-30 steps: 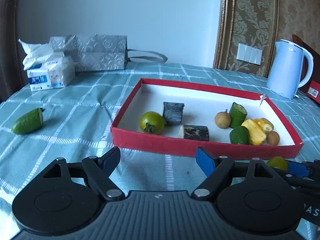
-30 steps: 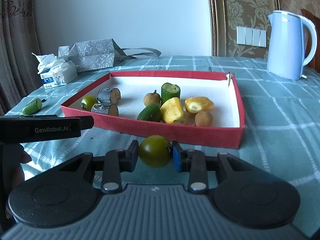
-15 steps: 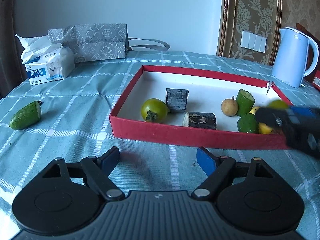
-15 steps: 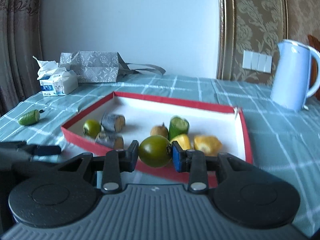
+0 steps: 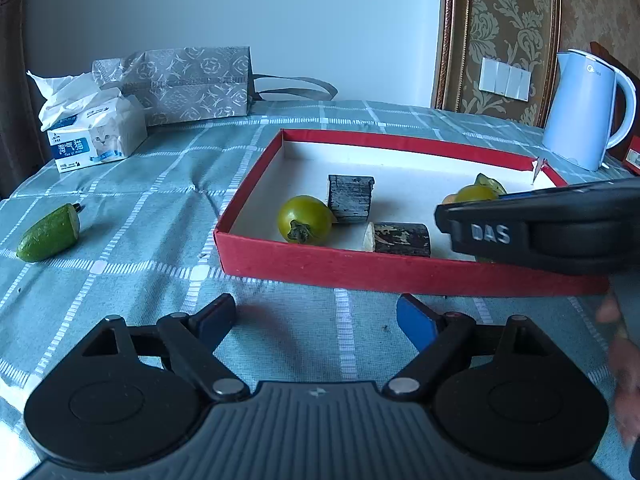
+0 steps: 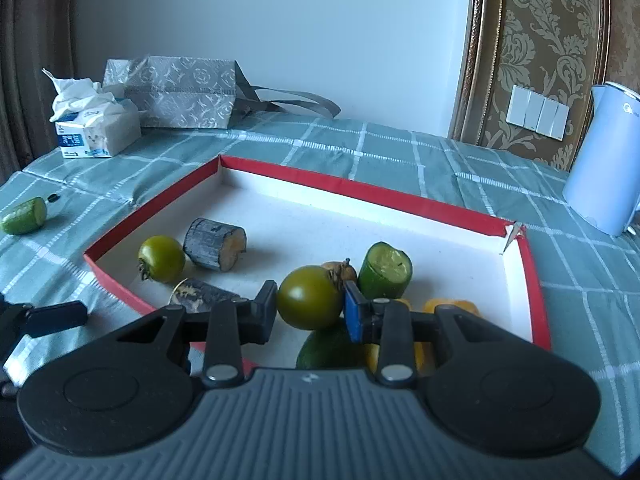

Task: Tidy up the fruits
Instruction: 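Carry the dark green tomato into the red tray and open the right gripper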

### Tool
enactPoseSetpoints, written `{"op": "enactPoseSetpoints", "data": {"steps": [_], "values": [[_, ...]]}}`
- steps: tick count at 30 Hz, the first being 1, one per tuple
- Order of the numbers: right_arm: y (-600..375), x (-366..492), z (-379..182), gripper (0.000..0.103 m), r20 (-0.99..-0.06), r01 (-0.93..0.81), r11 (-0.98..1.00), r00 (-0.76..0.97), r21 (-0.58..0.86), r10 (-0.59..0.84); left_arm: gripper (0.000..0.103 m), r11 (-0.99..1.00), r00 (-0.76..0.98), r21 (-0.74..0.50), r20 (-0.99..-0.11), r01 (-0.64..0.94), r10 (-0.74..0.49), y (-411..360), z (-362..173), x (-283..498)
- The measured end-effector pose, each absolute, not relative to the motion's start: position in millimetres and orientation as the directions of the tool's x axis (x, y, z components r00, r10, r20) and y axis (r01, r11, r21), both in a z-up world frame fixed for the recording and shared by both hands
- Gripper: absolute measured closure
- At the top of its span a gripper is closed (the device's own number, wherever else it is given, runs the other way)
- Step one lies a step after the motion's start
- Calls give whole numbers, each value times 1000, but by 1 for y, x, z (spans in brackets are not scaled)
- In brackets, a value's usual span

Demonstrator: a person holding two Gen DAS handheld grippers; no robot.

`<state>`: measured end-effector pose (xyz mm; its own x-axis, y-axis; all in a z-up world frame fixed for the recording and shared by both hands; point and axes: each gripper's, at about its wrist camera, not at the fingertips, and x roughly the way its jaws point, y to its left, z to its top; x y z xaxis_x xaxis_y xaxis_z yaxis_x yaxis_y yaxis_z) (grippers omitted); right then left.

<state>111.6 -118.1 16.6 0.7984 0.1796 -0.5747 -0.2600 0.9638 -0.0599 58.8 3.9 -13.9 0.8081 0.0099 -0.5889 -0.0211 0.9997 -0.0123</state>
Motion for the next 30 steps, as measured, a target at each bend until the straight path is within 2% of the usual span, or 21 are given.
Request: {"op": "enactPoseSetpoints", "data": {"steps": [6, 12, 15, 17, 20, 22, 26, 30], "values": [[-111, 128, 10, 71, -596, -235, 967, 792, -95, 134, 14, 1000, 807, -10, -590, -19, 9, 4, -14, 59], [-114, 147, 5, 70, -617, -177, 982, 780, -65, 100, 13, 1000, 807, -10, -590, -19, 9, 3, -14, 59], [-115, 147, 3, 53, -618, -204, 978, 774, -40, 136, 13, 1000, 807, -11, -590, -19, 9, 3, -14, 59], [-113, 143, 4, 49, -611, -206, 978, 779, -40, 139, 13, 1000, 807, -10, -590, -19, 9, 3, -14, 59], [-111, 131, 8, 37, -582, -204, 976, 803, -71, 126, 13, 1000, 807, -8, -591, -19, 11, 3, -14, 60], [-114, 124, 11, 22, -556, -196, 979, 821, -63, 129, 13, 1000, 807, -8, -591, -19, 11, 3, -14, 60], [-119, 118, 14, 18, -527, -164, 983, 844, -79, 98, 13, 1000, 808, -12, -589, -19, 8, 3, -14, 59], [-131, 109, 15, 9, -521, -132, 991, 848, -30, 97, 13, 999, 811, -33, -584, -21, -2, 6, -13, 58]]}}
